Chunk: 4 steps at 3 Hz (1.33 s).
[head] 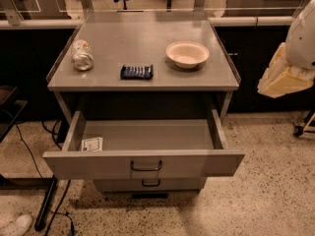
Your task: Close top drawer
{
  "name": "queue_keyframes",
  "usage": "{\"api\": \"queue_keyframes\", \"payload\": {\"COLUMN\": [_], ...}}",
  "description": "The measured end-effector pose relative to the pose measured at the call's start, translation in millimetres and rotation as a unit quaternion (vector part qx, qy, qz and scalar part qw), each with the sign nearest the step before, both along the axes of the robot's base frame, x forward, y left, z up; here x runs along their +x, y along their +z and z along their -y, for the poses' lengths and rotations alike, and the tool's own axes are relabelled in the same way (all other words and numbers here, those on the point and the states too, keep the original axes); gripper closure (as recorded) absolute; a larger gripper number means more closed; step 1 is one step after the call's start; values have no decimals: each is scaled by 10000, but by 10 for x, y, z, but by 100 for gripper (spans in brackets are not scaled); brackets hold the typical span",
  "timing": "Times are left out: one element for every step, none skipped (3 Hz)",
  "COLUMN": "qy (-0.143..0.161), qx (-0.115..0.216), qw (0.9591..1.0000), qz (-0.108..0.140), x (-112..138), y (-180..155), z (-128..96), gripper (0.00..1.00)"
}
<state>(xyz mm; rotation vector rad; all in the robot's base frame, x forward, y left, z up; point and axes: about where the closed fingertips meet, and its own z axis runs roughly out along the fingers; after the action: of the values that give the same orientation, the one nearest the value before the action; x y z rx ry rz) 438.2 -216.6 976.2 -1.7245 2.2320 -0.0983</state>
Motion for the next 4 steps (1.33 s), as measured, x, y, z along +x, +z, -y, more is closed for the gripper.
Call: {"api": "queue_keyframes", "payload": {"qy": [-125,-135,59,58], "qx": [96,145,99,100], "qw": [9999,9998,9991,9991], "qz": [58,-64,-400,-401], "x": [29,1,-100,-101], "y": [-36,-329,-790,-791], "z": [-90,-268,-550,-550], "gripper": [100,100,100,100]}}
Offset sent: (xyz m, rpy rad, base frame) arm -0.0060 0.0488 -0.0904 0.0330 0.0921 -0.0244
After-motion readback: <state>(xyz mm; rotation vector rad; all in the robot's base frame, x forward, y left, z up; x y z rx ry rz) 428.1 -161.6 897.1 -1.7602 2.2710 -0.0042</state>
